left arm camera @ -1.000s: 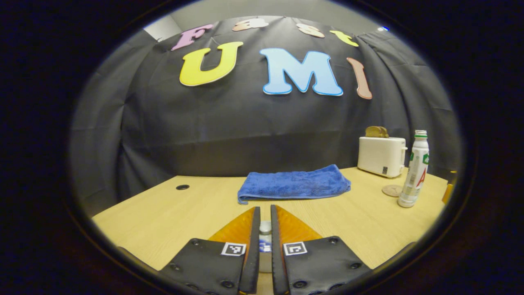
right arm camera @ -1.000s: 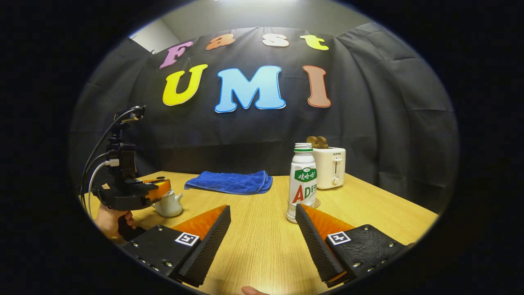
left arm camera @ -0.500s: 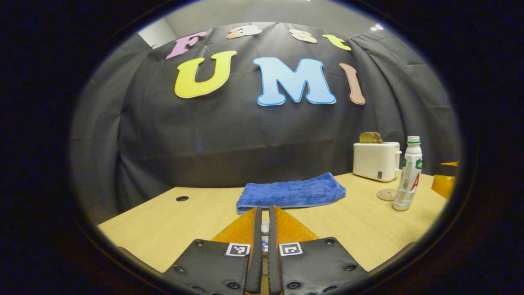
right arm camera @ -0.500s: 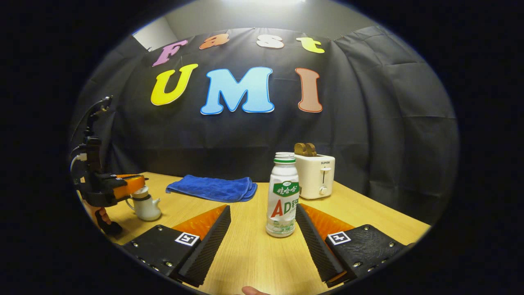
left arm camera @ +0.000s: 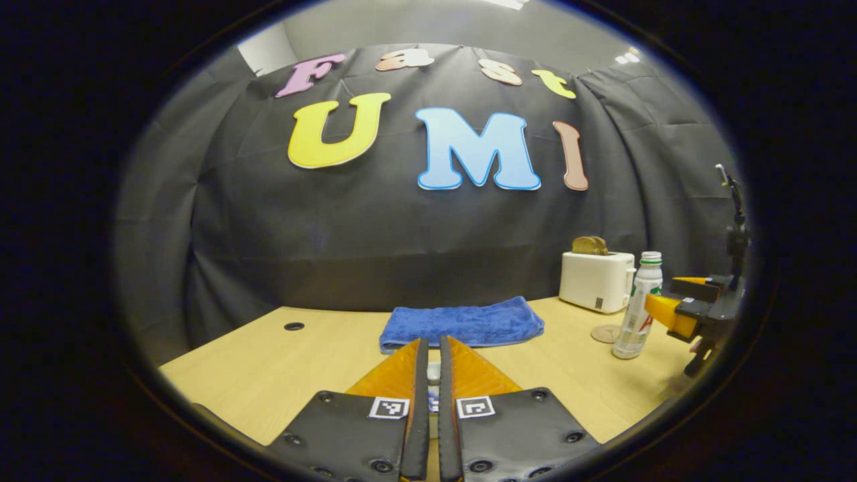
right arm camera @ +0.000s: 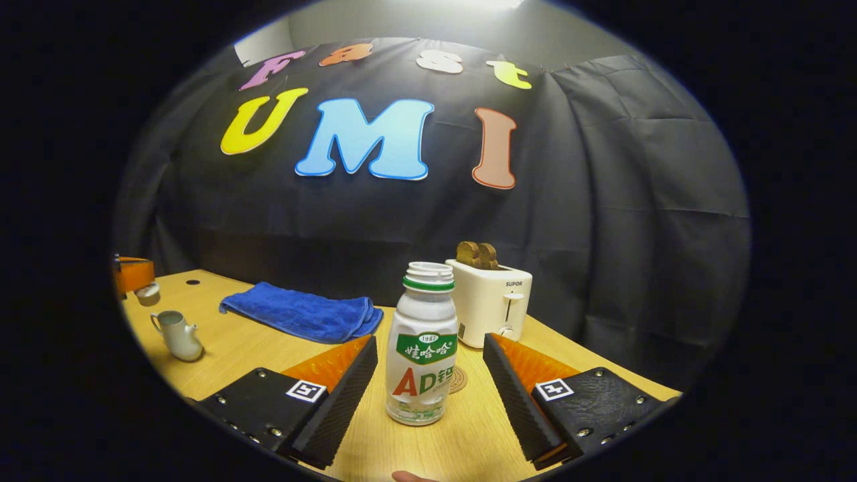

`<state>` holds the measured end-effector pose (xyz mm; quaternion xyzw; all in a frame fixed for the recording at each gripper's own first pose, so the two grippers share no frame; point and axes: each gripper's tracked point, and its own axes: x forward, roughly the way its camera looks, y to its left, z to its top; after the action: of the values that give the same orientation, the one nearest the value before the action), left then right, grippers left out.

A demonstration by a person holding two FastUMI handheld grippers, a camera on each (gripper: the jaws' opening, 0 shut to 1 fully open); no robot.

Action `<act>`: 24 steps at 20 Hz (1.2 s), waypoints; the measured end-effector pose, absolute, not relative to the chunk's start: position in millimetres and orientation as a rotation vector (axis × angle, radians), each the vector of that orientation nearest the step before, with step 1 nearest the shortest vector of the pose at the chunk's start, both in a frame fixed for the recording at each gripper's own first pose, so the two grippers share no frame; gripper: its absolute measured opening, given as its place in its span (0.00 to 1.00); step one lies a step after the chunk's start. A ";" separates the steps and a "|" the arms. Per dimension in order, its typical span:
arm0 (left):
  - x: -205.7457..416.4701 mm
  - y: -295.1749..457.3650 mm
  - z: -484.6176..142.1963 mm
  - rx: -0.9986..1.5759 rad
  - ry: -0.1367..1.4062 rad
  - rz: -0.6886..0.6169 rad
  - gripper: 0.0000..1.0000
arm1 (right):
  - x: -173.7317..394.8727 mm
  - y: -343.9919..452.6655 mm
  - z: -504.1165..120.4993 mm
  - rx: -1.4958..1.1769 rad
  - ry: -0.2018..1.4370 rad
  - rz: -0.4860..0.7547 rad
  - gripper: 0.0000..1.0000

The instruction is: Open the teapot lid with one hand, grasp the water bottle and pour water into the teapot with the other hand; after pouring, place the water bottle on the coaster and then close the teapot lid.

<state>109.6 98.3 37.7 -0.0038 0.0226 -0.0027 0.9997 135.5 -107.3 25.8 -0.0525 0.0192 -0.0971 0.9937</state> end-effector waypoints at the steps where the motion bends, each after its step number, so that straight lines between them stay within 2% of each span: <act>1: 105.8 99.5 38.9 -0.014 0.048 -0.003 0.16 | 141.5 -106.2 19.1 -0.101 0.063 -0.186 0.98; 2: 101.6 99.8 38.4 -0.020 0.050 -0.003 0.12 | 147.7 -107.5 13.5 -0.096 0.080 -0.184 0.98; 3: 97.9 100.3 38.3 -0.022 0.052 -0.001 0.12 | 153.6 -108.1 7.4 -0.094 0.098 -0.183 0.98; 4: 95.7 102.3 39.4 -0.017 0.046 0.004 0.16 | 159.0 -110.3 1.9 -0.092 0.111 -0.188 0.98; 5: 93.2 104.3 41.2 -0.008 0.042 0.011 0.12 | 162.3 -111.6 -2.2 -0.082 0.121 -0.187 0.98; 9: 86.0 108.9 40.6 0.009 0.039 0.023 0.12 | 171.3 -114.9 -9.1 -0.066 0.129 -0.196 0.96; 10: 83.7 110.9 37.4 -0.002 0.041 0.026 0.16 | 172.0 -114.5 -10.7 -0.067 0.131 -0.197 0.87; 11: 81.6 111.8 37.1 -0.011 0.038 0.024 0.12 | 176.4 -115.8 -13.6 -0.068 0.125 -0.195 0.80; 12: 78.2 114.0 36.9 -0.012 0.035 0.031 0.16 | 172.1 -112.5 -8.0 -0.076 0.125 -0.188 0.75; 14: 72.5 118.8 37.1 -0.008 0.035 0.041 0.12 | 170.9 -106.0 -6.3 -0.085 0.125 -0.164 0.72; 15: 69.2 119.1 37.6 -0.010 0.034 0.041 0.16 | 169.9 -101.6 -3.7 -0.091 0.121 -0.150 0.72; 24: 31.5 110.7 17.9 0.028 0.045 -0.008 0.16 | 154.9 -58.7 18.2 -0.209 0.119 -0.060 0.72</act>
<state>31.5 110.7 17.9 0.0138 0.0224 -0.0039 0.9996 154.9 -58.7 18.2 -0.1044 0.0591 -0.0301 0.9923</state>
